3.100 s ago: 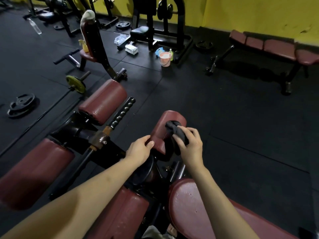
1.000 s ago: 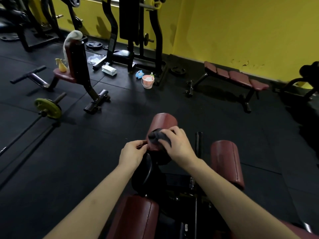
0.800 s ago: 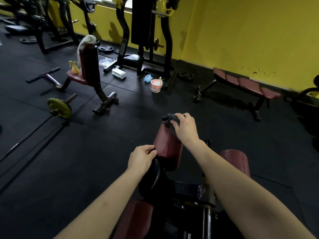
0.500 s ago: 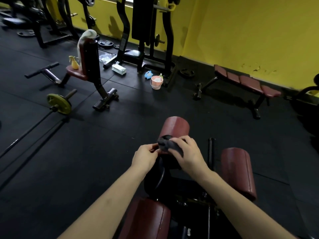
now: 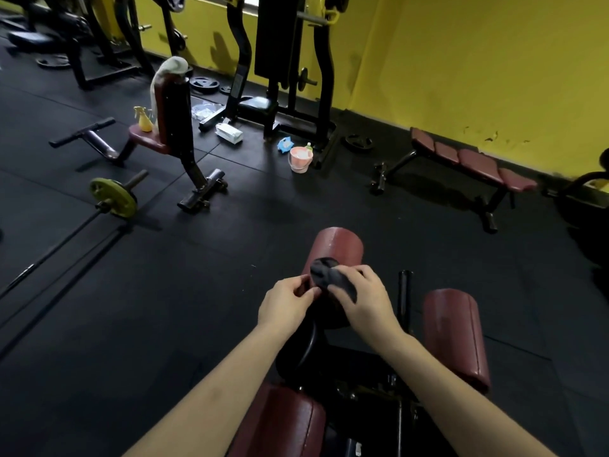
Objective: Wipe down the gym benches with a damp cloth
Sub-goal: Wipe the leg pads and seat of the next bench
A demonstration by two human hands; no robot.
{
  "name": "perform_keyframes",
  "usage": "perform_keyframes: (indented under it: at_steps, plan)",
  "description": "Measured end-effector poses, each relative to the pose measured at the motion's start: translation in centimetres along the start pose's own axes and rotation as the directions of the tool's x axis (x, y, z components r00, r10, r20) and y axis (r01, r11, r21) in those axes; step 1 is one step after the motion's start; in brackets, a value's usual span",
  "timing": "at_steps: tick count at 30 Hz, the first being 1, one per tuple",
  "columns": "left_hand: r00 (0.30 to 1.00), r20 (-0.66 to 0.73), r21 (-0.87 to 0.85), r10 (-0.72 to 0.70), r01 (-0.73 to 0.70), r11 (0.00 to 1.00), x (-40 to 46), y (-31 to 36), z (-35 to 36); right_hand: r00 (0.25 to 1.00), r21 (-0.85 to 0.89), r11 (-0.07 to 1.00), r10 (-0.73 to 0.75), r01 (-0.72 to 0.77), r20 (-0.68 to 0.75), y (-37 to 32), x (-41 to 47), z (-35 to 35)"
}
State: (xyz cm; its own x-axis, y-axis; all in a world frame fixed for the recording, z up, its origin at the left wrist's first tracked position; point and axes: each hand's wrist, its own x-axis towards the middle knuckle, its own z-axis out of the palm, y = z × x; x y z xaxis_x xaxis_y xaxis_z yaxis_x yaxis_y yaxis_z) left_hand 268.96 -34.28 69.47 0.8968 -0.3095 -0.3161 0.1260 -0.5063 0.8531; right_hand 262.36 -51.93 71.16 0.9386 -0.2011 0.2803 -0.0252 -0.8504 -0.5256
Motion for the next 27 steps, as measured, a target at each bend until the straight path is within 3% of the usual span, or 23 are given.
perform_keyframes:
  at_steps: [4,7,9,12,15,17,20,23,27]
  plan:
    - [0.998,0.007,0.016,-0.059,0.059,0.998,0.5,-0.4,-0.1,0.998,-0.098,0.995,0.005,-0.011,-0.07,1.9,4.9,0.6]
    - [0.992,0.073,-0.091,-0.105,0.111,0.99,1.0,-0.5,-1.0,0.976,-0.079,0.982,0.159,-0.172,-0.152,3.3,10.0,0.2]
    - [0.993,0.05,-0.075,-0.103,0.107,0.991,1.0,-0.7,-1.3,0.979,-0.079,0.981,0.164,-0.174,-0.122,2.9,10.3,0.1]
    - [0.997,-0.038,-0.052,-0.073,0.071,0.996,0.1,-1.0,-0.8,0.999,-0.083,0.997,-0.003,-0.002,-0.053,0.8,5.4,0.3]
    - [0.999,-0.026,0.007,-0.039,0.04,0.999,-0.2,-0.9,-0.5,0.986,-0.037,0.986,-0.165,0.165,0.019,-0.6,-0.9,0.3]
    - [0.999,-0.04,0.082,-0.034,0.037,0.996,0.0,-0.6,-0.7,0.971,-0.052,0.971,-0.231,0.234,0.057,0.1,-0.6,0.2]
    - [0.998,-0.044,0.098,-0.045,0.049,0.994,0.5,-0.6,-0.7,0.993,-0.124,0.986,-0.117,0.112,-0.028,2.3,5.0,0.5]
    - [0.998,-0.014,0.113,-0.069,0.07,0.991,0.6,-0.2,-0.9,0.983,-0.084,0.985,0.141,-0.151,-0.116,4.0,10.2,0.0]
    - [0.991,-0.039,0.227,-0.126,0.131,0.965,0.6,0.8,-0.5,0.988,-0.082,0.988,0.123,-0.13,-0.09,2.2,7.1,0.5]
